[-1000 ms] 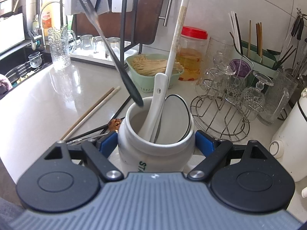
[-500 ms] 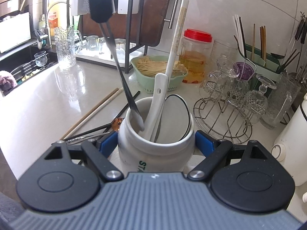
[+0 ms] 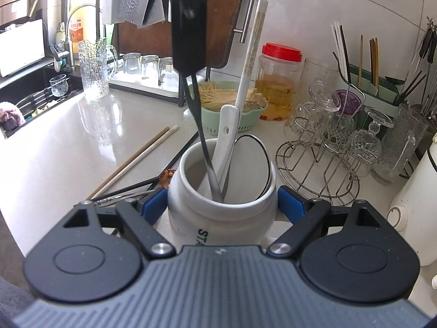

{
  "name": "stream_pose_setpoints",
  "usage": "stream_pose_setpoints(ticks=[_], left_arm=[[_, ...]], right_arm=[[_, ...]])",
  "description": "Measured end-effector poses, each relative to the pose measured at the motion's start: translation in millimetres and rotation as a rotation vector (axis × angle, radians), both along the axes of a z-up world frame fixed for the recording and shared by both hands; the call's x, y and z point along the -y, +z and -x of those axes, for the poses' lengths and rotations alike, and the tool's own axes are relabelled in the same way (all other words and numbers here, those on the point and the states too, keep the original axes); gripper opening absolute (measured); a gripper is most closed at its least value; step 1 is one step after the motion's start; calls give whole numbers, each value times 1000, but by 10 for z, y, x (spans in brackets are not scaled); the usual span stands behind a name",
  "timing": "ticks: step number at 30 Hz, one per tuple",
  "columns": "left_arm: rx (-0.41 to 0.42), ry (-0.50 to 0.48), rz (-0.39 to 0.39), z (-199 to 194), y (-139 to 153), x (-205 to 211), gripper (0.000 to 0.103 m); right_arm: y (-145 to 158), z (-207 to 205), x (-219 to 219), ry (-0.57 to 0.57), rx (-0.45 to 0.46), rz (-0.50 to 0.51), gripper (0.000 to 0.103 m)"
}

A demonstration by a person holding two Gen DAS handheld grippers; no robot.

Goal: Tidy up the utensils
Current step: 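Lower the dark fork into the white mug with the left tool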

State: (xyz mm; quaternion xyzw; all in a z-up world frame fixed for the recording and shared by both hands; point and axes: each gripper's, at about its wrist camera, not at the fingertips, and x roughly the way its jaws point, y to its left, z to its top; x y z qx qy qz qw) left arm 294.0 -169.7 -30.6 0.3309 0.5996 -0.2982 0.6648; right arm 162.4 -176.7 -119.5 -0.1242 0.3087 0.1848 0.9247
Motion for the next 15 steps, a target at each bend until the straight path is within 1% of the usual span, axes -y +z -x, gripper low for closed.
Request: stream_pose_setpoints(ticks=[3, 8, 10, 14, 15], left_arm=[[-6, -17, 2, 43, -87, 52, 1], [-5, 22, 33, 21, -116, 39, 1], [7, 50, 57, -12, -78, -8, 1], [33, 110, 132, -49, 30, -175, 2], [36, 125, 152, -46, 43, -230, 6]], right_arm=[[0, 1, -6, -3, 0, 2, 90], [5, -2, -20, -10, -4, 4, 90], [4, 2, -21, -12, -3, 4, 90], [6, -1, -30, -17, -4, 6, 90], [7, -2, -30, -17, -5, 6, 90]])
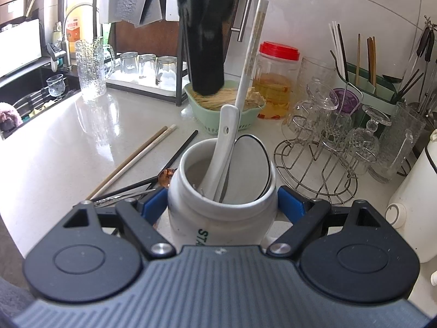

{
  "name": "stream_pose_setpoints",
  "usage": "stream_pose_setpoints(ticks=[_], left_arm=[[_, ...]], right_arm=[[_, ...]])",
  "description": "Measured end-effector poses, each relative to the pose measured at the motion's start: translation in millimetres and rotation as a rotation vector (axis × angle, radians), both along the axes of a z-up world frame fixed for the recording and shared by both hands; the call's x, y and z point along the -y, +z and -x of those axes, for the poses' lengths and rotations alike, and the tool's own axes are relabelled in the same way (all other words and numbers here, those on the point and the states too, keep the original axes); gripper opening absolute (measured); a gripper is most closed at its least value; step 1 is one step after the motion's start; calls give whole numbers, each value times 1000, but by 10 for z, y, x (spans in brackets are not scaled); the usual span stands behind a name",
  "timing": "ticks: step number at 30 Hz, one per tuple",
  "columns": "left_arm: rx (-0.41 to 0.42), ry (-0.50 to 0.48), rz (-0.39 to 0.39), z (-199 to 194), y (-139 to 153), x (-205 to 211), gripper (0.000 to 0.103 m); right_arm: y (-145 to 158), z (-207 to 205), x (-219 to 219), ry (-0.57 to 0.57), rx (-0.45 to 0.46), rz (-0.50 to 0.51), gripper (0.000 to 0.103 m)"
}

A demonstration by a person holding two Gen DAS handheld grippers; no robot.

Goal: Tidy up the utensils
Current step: 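Lower the dark fork into the white mug with the left tool, then open the left tool to release the fork in the mug, then move the left tool down to the black chopstick and close on it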

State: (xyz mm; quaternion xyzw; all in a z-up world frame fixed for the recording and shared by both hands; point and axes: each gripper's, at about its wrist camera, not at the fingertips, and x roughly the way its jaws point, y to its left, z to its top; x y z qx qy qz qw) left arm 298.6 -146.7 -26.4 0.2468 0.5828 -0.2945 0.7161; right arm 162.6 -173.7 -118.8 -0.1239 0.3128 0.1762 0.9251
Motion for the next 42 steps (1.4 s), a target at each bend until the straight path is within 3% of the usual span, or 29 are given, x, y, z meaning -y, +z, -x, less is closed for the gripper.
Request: stream_pose_setpoints(ticks=[4, 9, 15, 22, 29, 38, 42], left_arm=[[26, 77, 61, 56, 21, -268, 26], [33, 155, 102, 124, -91, -569, 29], [90, 263, 180, 215, -179, -977, 51], [125, 434, 264, 345, -497, -1487, 54], [120, 579, 379, 547, -941, -1745, 54], [159, 565, 409, 636, -1286, -1748, 52], [170, 561, 388, 549, -1451, -1723, 43]], right_arm=[[-1, 0, -6, -9, -1, -1, 90], [2, 1, -29, -27, -4, 0, 90], [8, -2, -50, -44, -12, 1, 90], [18, 3, -77, -61, -18, 5, 90], [18, 15, -81, -64, -14, 9, 90], [28, 13, -90, -69, -22, 14, 90], [30, 6, -92, -72, -29, 12, 90]])
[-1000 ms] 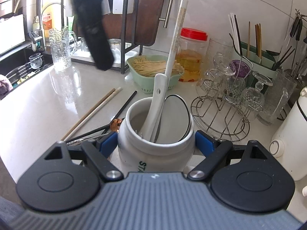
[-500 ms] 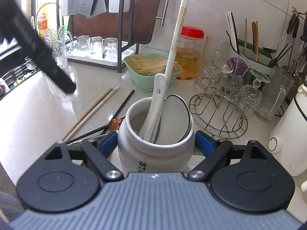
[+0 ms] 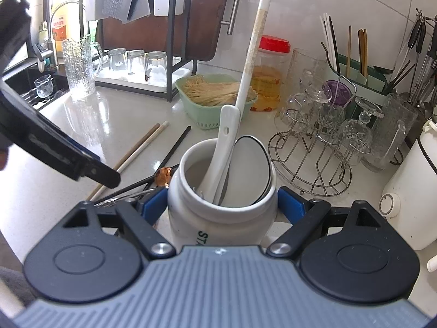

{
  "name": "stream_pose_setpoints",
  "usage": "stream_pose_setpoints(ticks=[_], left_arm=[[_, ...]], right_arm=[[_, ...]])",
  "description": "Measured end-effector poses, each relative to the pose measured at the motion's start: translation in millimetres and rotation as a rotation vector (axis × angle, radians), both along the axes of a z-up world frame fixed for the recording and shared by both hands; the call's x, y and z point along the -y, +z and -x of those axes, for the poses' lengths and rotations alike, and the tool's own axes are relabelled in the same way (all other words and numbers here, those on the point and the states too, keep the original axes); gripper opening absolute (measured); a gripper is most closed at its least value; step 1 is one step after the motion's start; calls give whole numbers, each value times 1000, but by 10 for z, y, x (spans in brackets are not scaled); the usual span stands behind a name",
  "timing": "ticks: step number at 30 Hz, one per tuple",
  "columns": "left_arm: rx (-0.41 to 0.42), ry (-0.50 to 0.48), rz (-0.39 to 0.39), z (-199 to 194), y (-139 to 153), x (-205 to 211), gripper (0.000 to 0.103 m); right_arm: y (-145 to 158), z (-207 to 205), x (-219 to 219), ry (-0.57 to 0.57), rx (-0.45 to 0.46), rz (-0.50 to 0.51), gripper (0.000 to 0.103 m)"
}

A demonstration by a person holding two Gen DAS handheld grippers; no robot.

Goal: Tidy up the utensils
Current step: 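Move the left tool down to the black chopstick and close on it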

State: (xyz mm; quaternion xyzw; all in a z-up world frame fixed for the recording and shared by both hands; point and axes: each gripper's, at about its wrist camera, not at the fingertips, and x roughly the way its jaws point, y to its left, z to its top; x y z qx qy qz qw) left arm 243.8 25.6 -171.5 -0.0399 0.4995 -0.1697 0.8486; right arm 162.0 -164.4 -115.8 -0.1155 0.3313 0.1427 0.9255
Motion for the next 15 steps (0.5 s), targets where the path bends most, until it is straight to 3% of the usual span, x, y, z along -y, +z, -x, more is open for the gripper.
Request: stream_pose_setpoints(ticks=[1, 6, 15], left_arm=[[-4, 0, -3, -36, -42, 4, 37], [-9, -29, 0, -189, -202, 61, 25], [-4, -86, -40, -353, -293, 209, 16]], right_arm=[[-2, 3, -1, 0, 1, 0, 90], [-15, 11, 8, -4, 10, -9, 90], [-10, 8, 8, -15, 5, -12, 90]])
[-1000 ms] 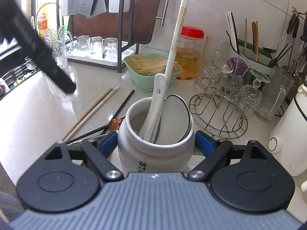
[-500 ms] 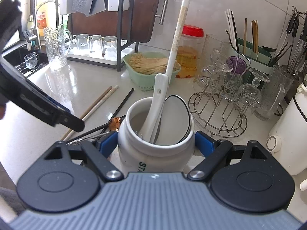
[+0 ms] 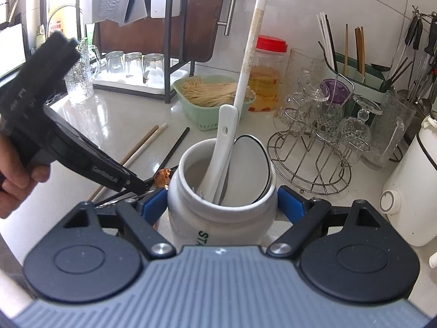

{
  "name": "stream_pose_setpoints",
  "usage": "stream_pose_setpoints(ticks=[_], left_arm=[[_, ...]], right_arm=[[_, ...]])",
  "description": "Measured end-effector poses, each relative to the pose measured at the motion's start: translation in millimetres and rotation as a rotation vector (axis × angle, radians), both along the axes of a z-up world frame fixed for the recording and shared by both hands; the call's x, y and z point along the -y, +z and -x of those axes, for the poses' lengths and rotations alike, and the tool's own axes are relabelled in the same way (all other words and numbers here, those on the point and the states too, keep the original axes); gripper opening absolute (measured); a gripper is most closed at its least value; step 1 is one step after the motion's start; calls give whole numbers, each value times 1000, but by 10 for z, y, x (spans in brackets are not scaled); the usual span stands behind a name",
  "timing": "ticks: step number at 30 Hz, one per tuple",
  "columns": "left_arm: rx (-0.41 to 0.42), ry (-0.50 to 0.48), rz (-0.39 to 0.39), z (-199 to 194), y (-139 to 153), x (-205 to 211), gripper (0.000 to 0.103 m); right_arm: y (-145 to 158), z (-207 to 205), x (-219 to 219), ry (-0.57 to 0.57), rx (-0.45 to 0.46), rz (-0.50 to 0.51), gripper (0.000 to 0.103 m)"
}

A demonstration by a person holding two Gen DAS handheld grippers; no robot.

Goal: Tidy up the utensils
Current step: 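Move the left tool down to the black chopstick and close on it, then lift the black chopstick with the left tool and carry it over the mug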

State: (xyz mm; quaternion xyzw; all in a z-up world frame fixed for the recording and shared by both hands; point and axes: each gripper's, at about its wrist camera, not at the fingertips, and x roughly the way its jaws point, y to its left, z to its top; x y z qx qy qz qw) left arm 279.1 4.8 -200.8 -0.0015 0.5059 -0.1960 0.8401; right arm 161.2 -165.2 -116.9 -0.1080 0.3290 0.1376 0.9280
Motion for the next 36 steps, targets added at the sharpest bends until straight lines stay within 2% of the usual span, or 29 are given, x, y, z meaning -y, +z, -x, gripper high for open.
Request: stream_pose_setpoints(ticks=[8, 14, 19, 30, 36], left_arm=[[-27, -6, 11, -126, -34, 35, 14], [-36, 3, 16, -131, -44, 48, 6], [-22, 70, 24, -99, -5, 23, 6], [-35, 256, 175, 70, 421, -216, 6], [-47, 304, 240, 190, 641, -297, 6]], right_arm=[[-5, 5, -4, -12, 5, -1, 90], [-7, 12, -11, -16, 7, -2, 90], [-6, 15, -4, -15, 8, -2, 90], [51, -72, -4, -11, -53, 4, 90], [70, -106, -14, -9, -84, 10, 90]])
